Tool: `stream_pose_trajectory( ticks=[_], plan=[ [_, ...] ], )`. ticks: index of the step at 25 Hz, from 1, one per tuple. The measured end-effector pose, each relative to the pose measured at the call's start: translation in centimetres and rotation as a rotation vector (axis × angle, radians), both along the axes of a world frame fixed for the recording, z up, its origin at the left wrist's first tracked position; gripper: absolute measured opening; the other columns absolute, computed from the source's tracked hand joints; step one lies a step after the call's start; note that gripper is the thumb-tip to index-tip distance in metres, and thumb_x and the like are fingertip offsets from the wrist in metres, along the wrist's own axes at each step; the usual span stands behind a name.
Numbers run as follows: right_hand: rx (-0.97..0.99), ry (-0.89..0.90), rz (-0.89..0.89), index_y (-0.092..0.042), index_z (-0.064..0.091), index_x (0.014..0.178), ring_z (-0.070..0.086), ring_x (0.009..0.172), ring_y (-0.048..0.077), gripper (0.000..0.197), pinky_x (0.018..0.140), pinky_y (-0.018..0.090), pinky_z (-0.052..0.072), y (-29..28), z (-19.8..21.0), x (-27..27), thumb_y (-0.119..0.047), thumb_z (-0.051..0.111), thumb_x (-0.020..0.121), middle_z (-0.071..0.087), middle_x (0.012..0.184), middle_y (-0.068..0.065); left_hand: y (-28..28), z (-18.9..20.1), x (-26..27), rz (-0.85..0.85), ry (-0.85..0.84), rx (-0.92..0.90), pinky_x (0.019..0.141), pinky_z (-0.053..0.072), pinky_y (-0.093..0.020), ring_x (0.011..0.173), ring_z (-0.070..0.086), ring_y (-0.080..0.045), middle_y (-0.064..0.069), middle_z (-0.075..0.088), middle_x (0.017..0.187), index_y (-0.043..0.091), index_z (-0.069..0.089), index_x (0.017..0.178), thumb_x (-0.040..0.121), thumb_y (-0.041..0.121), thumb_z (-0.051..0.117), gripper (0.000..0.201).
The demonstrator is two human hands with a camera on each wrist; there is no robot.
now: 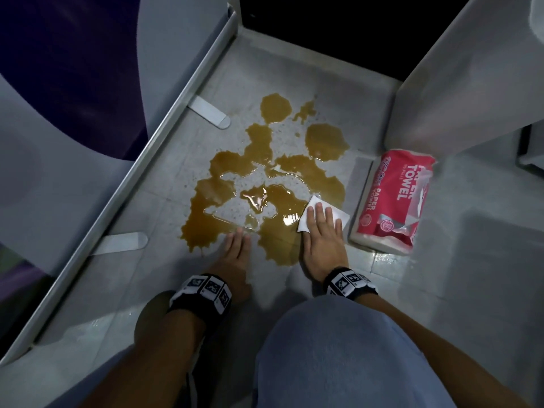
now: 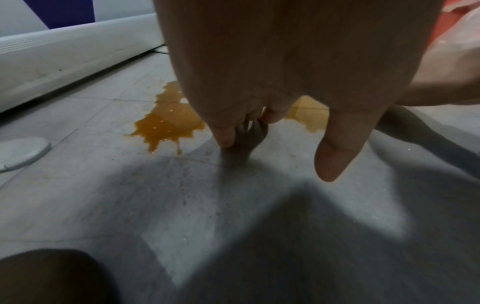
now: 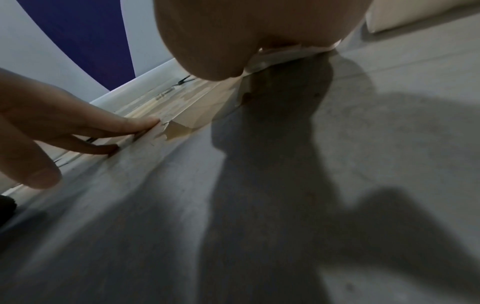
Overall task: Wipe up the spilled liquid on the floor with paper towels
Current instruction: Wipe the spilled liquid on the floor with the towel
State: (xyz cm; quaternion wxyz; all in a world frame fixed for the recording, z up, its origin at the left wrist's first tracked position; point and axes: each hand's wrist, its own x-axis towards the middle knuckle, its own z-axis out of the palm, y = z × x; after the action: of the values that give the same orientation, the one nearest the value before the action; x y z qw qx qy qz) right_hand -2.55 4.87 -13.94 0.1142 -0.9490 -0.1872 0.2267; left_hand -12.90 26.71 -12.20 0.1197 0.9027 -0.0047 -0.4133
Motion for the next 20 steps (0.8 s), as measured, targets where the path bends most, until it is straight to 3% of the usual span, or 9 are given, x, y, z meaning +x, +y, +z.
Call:
stream_pose_trajectory(
  ticks=[3, 8, 10, 12, 13, 18, 20],
  plan=[
    [-0.013, -0.007, -0.005, -0.015, 0.004, 0.160, -0.011, 0.153, 0.025, 0.069, 0.125, 0.047, -0.003, 0.0, -0.4, 0.0, -0.042, 0.003, 0.097, -0.004, 0.167, 0.007, -0.9, 0.7, -0.1, 0.031, -0.005, 0.027, 0.123, 0.001, -0.047, 0.147, -0.020, -0.039, -0.024, -0.022, 0.158, -0.006, -0.019, 0.148, 0.081, 0.036, 0.049, 0.105],
    [-0.019, 0.012, -0.012, -0.016, 0.000, 0.160, -0.012, 0.153, 0.025, 0.068, 0.124, 0.044, -0.007, 1.0, 0.0, 0.0, -0.042, 0.003, 0.097, -0.007, 0.167, 0.007, -1.3, 2.0, -1.0, 0.127, -0.121, 0.026, 0.120, -0.011, -0.039, 0.149, -0.016, -0.037, -0.018, -0.017, 0.161, 0.002, -0.011, 0.154, 0.081, 0.030, 0.062, 0.107],
    [-0.019, 0.018, -0.003, -0.016, -0.001, 0.160, -0.014, 0.153, 0.026, 0.064, 0.124, 0.044, -0.007, 1.8, 0.1, 0.3, -0.039, 0.007, 0.100, -0.008, 0.167, 0.007, -1.1, 2.7, -1.5, 0.097, -0.217, 0.045, 0.120, 0.003, -0.042, 0.149, 0.008, -0.042, -0.024, 0.007, 0.161, -0.001, 0.012, 0.154, 0.067, 0.031, 0.071, 0.110],
    [-0.011, 0.030, 0.013, -0.015, -0.001, 0.160, -0.015, 0.152, 0.025, 0.060, 0.124, 0.044, -0.007, 3.0, 0.1, 0.7, -0.035, 0.013, 0.105, -0.009, 0.167, 0.007, -0.8, 3.2, -1.8, 0.064, -0.263, 0.094, 0.110, 0.023, -0.043, 0.135, 0.044, -0.041, -0.024, 0.043, 0.148, -0.003, 0.046, 0.142, 0.044, 0.034, 0.078, 0.110],
    [-0.003, 0.033, 0.023, -0.015, 0.000, 0.160, -0.014, 0.152, 0.025, 0.059, 0.124, 0.045, -0.006, 3.8, 0.1, 1.0, -0.035, 0.016, 0.107, -0.009, 0.167, 0.007, -0.6, 3.4, -1.8, 0.053, -0.304, 0.104, 0.107, 0.028, -0.040, 0.130, 0.051, -0.038, -0.022, 0.050, 0.142, -0.001, 0.053, 0.137, 0.039, 0.035, 0.077, 0.107],
    [0.028, 0.071, 0.142, -0.017, -0.002, 0.160, -0.014, 0.153, 0.026, 0.058, 0.125, 0.045, -0.006, 7.8, 0.3, 2.8, -0.036, 0.015, 0.108, -0.012, 0.166, 0.005, -0.1, 3.0, -2.3, 0.137, -0.413, -0.051, 0.106, 0.034, -0.039, 0.140, 0.034, -0.036, -0.022, 0.038, 0.152, 0.000, 0.045, 0.144, 0.062, 0.026, 0.056, 0.086],
    [0.025, 0.076, 0.180, -0.016, -0.001, 0.160, -0.013, 0.153, 0.027, 0.058, 0.124, 0.045, -0.007, 9.5, 0.2, 3.5, -0.036, 0.016, 0.108, -0.011, 0.166, 0.006, 0.1, 2.6, -2.6, 0.183, -0.381, -0.113, 0.113, 0.025, -0.039, 0.148, 0.010, -0.031, -0.018, 0.017, 0.161, 0.003, 0.028, 0.152, 0.067, 0.023, 0.053, 0.091]
  ],
)
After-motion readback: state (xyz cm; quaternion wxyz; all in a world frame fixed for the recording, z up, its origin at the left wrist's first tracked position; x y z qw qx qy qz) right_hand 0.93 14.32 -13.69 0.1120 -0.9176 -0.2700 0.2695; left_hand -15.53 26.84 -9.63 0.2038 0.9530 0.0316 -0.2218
